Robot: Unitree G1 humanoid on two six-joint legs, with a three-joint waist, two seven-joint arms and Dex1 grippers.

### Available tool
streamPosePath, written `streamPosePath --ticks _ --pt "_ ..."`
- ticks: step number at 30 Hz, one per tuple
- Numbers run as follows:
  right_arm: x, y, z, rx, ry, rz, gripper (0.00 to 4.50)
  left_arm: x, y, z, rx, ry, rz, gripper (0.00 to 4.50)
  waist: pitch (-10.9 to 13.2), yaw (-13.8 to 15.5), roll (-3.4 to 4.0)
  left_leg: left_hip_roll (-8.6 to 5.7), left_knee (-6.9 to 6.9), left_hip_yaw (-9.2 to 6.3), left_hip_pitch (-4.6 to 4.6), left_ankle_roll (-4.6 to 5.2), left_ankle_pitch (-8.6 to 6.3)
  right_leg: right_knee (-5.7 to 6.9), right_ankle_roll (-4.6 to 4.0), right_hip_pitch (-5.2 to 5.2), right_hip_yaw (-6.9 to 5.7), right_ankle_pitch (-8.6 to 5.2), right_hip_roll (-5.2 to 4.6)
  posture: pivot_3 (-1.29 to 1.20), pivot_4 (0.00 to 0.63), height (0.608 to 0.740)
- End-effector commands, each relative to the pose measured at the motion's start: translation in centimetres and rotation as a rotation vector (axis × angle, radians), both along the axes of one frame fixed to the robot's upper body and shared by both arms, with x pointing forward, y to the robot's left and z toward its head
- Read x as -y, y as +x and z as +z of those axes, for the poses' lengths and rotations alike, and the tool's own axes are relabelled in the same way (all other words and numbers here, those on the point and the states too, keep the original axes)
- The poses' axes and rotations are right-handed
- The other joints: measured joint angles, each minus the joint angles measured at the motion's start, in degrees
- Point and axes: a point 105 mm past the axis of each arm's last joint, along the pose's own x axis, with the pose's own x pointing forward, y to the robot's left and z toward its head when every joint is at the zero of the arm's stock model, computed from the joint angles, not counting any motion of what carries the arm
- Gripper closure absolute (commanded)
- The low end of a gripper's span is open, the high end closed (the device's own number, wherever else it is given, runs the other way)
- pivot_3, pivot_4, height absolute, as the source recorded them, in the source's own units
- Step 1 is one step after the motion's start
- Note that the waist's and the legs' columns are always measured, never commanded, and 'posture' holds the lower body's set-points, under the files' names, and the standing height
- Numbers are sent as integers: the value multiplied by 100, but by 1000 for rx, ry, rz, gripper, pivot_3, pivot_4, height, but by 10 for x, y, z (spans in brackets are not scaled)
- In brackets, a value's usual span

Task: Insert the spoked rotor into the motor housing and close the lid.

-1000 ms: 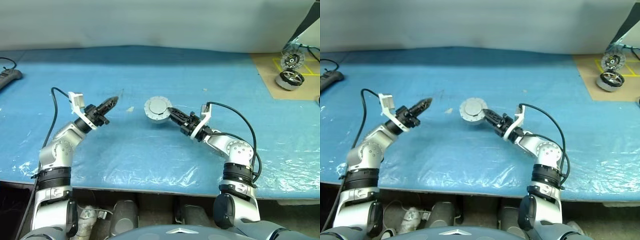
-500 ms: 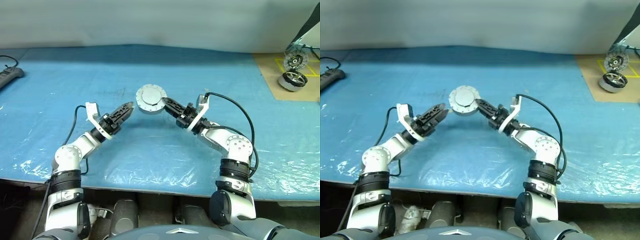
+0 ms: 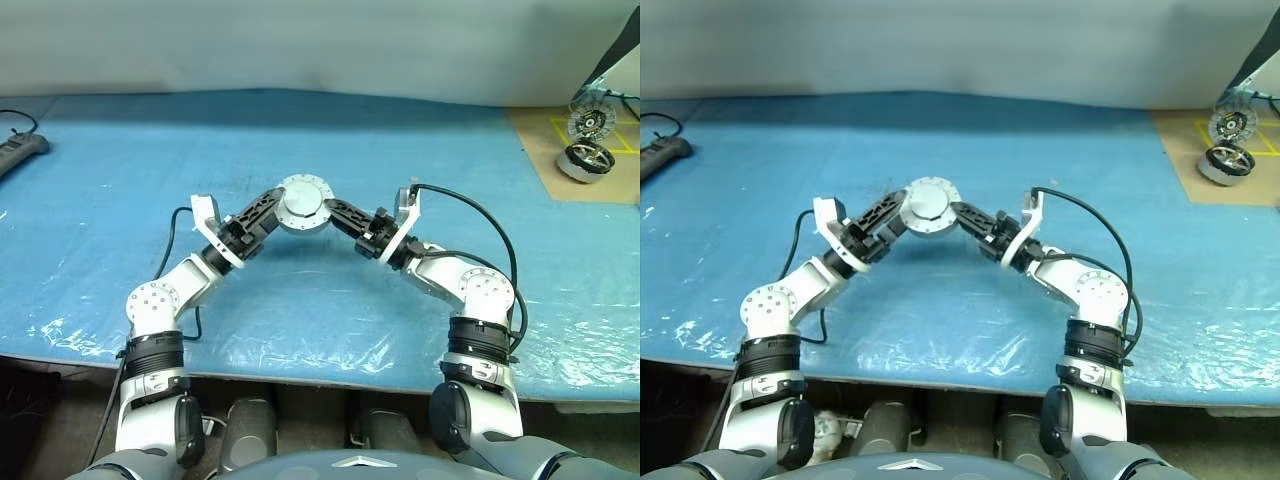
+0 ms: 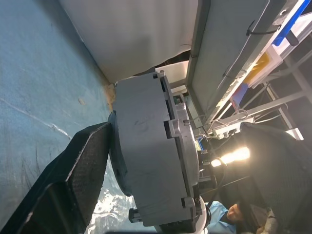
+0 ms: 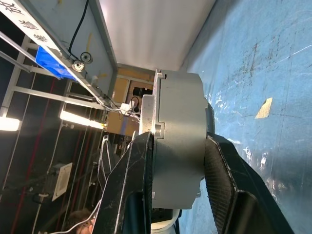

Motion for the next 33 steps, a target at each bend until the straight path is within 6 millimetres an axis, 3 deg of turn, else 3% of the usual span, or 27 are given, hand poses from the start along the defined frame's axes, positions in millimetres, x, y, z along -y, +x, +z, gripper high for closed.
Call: streamPosePath --ticks 1,5,9,14,18,21,33 --pt "-5 -7 22 77 73 41 3367 7 -3 13 39 -39 -9 37 0 2 0 -1 1 0 -1 0 0 0 1 0 0 1 0 0 150 740" --pt "-7 -5 22 78 57 45 3367 30 -7 19 39 -59 -93 37 1 4 -2 -1 9 -4 -6 0 0 0 5 0 -1 3 0 0 150 740" --pt "-7 -5 21 77 45 50 3367 33 -6 20 28 -62 -95 37 2 8 -3 -2 15 -5 -10 0 0 0 10 0 0 6 0 0 150 740" --pt "-6 -6 20 78 38 48 3367 15 -3 13 -7 -61 -26 37 2 6 -3 -2 16 -7 -11 0 0 0 11 0 0 6 0 0 150 740" --pt "-6 -7 19 75 38 49 3367 -16 9 24 30 -89 85 37 2 2 -3 -3 17 -10 -12 0 0 1 11 0 -2 7 1 0 150 740" --pt "-7 -6 18 68 39 57 3367 -26 14 29 48 -94 113 37 2 4 -3 -2 21 -15 -12 0 0 5 11 1 -5 7 3 0 150 740" --pt "-12 -6 18 73 35 73 3367 2 1 -3 -31 -33 23 37 2 92 -3 -6 27 -16 -19 0 0 1 20 4 -5 12 0 0 150 740"
